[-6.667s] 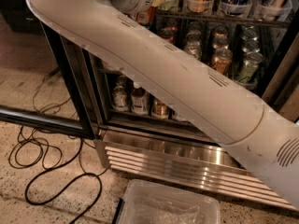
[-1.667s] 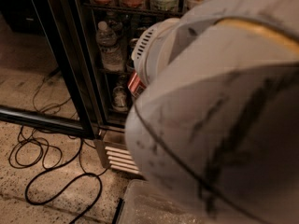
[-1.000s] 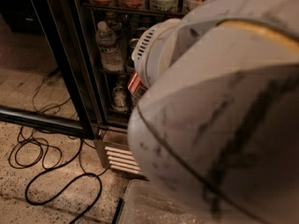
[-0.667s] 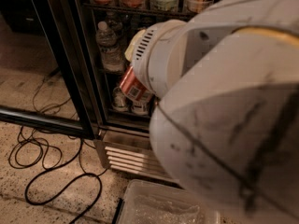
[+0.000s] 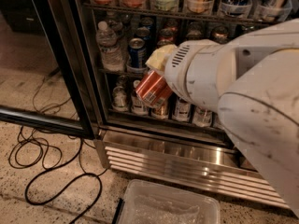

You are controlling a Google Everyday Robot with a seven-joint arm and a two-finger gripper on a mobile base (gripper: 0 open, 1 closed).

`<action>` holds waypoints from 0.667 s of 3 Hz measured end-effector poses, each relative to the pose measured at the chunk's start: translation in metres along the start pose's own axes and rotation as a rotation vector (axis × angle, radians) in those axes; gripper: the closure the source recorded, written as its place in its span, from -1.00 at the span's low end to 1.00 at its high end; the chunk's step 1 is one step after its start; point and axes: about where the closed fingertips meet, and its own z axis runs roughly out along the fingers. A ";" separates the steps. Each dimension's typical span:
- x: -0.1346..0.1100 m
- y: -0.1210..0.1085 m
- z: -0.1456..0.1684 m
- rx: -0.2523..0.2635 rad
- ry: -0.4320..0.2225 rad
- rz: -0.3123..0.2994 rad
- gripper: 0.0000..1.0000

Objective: Pick coke can from top shelf of fridge

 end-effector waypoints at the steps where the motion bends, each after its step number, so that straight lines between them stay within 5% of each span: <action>1: 0.000 -0.027 0.007 0.009 0.038 0.055 1.00; 2: 0.011 -0.037 0.013 -0.013 0.106 0.089 1.00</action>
Offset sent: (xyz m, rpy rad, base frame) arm -0.0020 -0.0191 -0.0612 0.3630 0.2663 -0.0470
